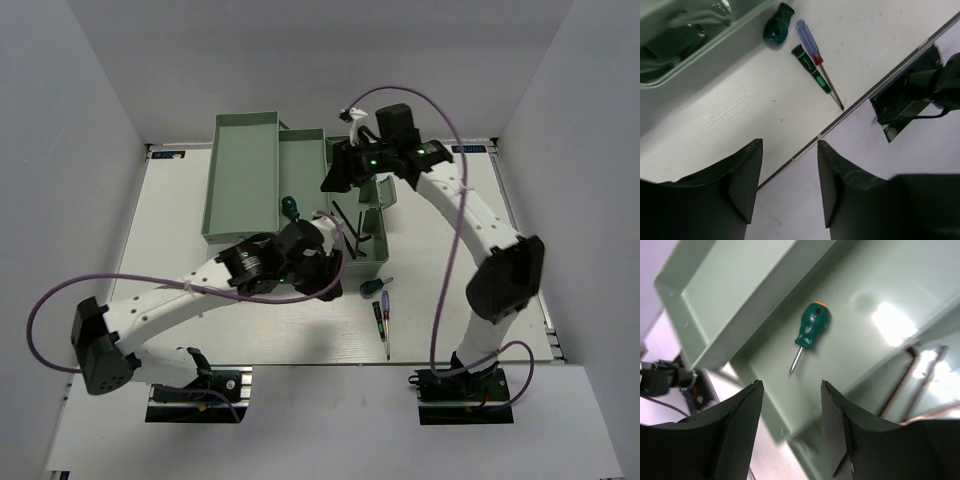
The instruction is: Sort the tools into containers
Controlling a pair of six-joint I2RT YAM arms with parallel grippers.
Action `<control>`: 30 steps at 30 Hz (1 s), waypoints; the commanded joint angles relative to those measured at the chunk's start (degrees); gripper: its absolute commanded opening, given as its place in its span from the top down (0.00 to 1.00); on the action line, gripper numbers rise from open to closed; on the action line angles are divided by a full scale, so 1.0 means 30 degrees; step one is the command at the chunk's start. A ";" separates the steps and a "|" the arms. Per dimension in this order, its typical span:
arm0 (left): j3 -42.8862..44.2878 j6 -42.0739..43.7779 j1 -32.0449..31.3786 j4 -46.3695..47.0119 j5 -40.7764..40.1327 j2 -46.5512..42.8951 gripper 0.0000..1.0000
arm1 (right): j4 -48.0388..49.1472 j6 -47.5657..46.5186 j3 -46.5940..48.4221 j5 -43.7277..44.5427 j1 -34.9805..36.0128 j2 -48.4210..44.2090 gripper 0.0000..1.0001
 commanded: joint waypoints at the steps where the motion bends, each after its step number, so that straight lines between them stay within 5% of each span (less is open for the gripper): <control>1: 0.1447 0.1397 -0.1003 0.0732 0.0431 0.1742 0.44 | -0.1489 -0.2892 -0.1165 0.0817 -0.0952 -0.3713 0.44; 2: 0.1684 0.1689 -0.1208 0.0733 0.0257 0.2270 0.56 | -0.1727 -0.3218 -0.1406 0.0996 -0.1448 -0.4387 0.44; 5: 0.2593 0.2861 -0.1999 0.0733 -0.0590 0.4233 0.62 | -0.3776 -0.5266 -0.2752 0.1758 -0.3350 -0.5820 0.52; 7: 0.2945 0.3679 -0.2612 0.0907 -0.1381 0.5432 0.55 | -0.4772 -0.6907 -0.4906 0.1906 -0.4256 -0.6616 0.69; 9: 0.3326 0.3860 -0.2792 0.1114 -0.2637 0.6168 0.33 | -0.4486 -0.8746 -0.8209 0.2139 -0.4878 -0.8607 0.85; 10: 0.3617 0.4121 -0.3111 0.1288 -0.3022 0.6490 0.30 | -0.4078 -0.9194 -0.8988 0.2112 -0.5809 -0.9714 0.95; 12: 0.3939 0.4417 -0.3378 0.1290 -0.3957 0.7545 0.26 | -0.3782 -1.0162 -1.1411 0.2170 -0.6400 -1.1505 0.95; 17: 0.5053 0.5527 -0.3964 0.1522 -0.5048 0.9479 0.26 | -0.4365 -1.0635 -1.2891 0.1762 -0.7632 -1.2596 0.67; 30: 0.6020 0.7462 -0.3964 0.2931 -0.6161 1.2262 0.26 | -0.4689 -0.9550 -1.3830 0.0033 -0.9245 -1.2860 0.63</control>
